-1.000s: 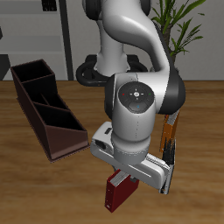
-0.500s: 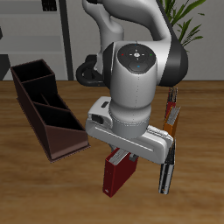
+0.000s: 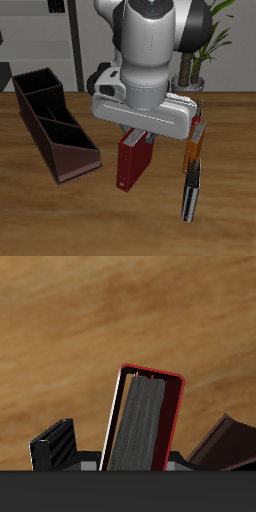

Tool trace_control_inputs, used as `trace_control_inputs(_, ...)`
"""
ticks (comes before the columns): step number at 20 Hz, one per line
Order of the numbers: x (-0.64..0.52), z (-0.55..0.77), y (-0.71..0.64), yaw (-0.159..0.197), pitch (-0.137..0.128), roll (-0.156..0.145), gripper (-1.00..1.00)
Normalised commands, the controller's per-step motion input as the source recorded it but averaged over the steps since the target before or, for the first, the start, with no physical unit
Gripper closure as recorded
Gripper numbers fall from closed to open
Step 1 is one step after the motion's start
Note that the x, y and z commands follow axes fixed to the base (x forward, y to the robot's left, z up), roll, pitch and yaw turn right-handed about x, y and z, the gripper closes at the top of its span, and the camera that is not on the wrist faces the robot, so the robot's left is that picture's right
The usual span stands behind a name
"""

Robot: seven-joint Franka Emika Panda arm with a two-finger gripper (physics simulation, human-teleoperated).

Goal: Place the right red book into the right desk caddy's back compartment

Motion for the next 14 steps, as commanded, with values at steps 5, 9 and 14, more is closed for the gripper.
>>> trace_control_inputs(5,-0.69,0.10,0.06,0.137,-0.040,0.046,1.00)
trace_control_inputs(9,-0.41,0.09,0.01,0.085,-0.024,0.021,1.00)
trace_control_inputs(14,-0.71,0.37,-0.13,0.100,-0.101,-0.024,1.00)
